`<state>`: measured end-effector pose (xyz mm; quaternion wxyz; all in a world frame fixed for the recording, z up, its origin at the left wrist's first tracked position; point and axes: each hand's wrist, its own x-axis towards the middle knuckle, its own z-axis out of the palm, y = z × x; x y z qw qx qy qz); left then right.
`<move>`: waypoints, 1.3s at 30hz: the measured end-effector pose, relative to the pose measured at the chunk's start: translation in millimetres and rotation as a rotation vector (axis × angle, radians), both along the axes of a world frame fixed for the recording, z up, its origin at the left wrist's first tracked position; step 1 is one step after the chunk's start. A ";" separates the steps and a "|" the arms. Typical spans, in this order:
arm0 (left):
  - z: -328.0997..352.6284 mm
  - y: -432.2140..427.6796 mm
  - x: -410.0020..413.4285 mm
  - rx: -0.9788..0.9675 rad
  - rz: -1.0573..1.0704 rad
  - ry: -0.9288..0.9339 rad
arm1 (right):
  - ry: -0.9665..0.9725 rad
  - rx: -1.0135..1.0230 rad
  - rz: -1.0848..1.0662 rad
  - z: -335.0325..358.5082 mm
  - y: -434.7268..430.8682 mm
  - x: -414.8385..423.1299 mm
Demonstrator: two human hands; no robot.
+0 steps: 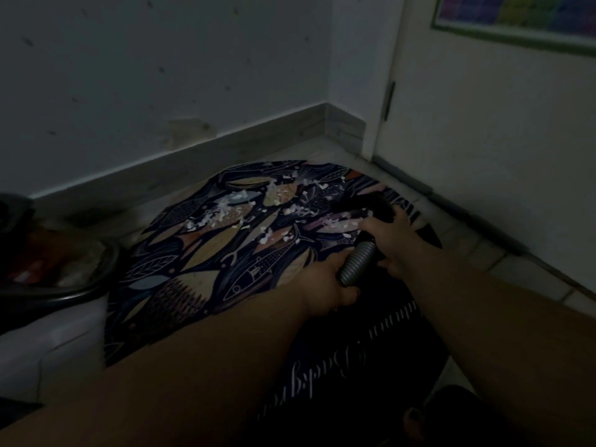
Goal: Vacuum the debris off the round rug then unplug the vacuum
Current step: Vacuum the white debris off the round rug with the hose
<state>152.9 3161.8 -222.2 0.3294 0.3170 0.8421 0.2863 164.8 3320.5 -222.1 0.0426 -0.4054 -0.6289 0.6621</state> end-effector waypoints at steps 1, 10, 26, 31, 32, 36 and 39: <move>-3.9 8.6 2.8 -0.025 -0.030 0.012 | -0.013 -0.014 -0.009 -6.5 8.5 5.8; -26.8 78.8 9.6 -0.090 -0.144 0.022 | -0.061 0.007 -0.130 -34.2 72.5 29.9; -45.2 118.4 14.8 -0.164 -0.212 0.012 | -0.047 0.003 -0.187 -54.1 107.4 46.0; -43.0 127.5 13.6 -0.176 -0.239 0.030 | -0.050 0.019 -0.200 -54.2 117.0 51.5; -43.2 129.2 13.8 -0.182 -0.244 0.032 | -0.060 0.023 -0.207 -55.6 118.4 51.9; -44.9 135.4 14.6 -0.194 -0.257 0.022 | -0.085 0.035 -0.232 -58.4 121.2 51.3; -45.4 140.3 13.9 -0.207 -0.266 0.006 | -0.081 0.033 -0.265 -61.8 123.7 51.7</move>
